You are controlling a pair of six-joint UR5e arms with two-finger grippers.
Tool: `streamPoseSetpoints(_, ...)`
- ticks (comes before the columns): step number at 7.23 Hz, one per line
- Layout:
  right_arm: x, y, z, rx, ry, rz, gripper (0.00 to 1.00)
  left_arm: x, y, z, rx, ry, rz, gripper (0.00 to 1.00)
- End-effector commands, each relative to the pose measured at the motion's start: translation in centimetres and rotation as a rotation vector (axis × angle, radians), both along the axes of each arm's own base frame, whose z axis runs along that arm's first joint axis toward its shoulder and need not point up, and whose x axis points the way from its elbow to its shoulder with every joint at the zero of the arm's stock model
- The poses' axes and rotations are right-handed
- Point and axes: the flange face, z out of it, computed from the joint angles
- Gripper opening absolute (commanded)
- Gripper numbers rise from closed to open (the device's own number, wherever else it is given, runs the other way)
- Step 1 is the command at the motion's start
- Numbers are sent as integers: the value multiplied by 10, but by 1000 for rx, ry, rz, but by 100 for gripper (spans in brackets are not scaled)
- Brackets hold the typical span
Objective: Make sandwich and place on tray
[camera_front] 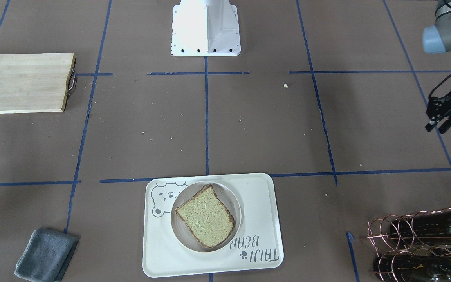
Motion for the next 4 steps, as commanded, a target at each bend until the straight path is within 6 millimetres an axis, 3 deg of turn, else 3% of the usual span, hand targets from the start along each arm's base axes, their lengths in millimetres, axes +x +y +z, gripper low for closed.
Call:
streamPoseSetpoints(1, 51, 2, 30, 1, 92, -108, 100, -129, -4, 32, -36, -171, 81, 45)
streamPoseSetpoints(2, 58, 7, 40, -24, 102, -162, 100, -157, -19, 24, -153, -173, 92, 45)
streamPoseSetpoints(3, 56, 10, 42, -50, 103, -187, 100, -159, -19, 22, -273, -114, 105, 61)
streamPoseSetpoints(4, 51, 12, 42, -70, 104, -199, 100, -151, -11, 19, -285, -20, 114, 100)
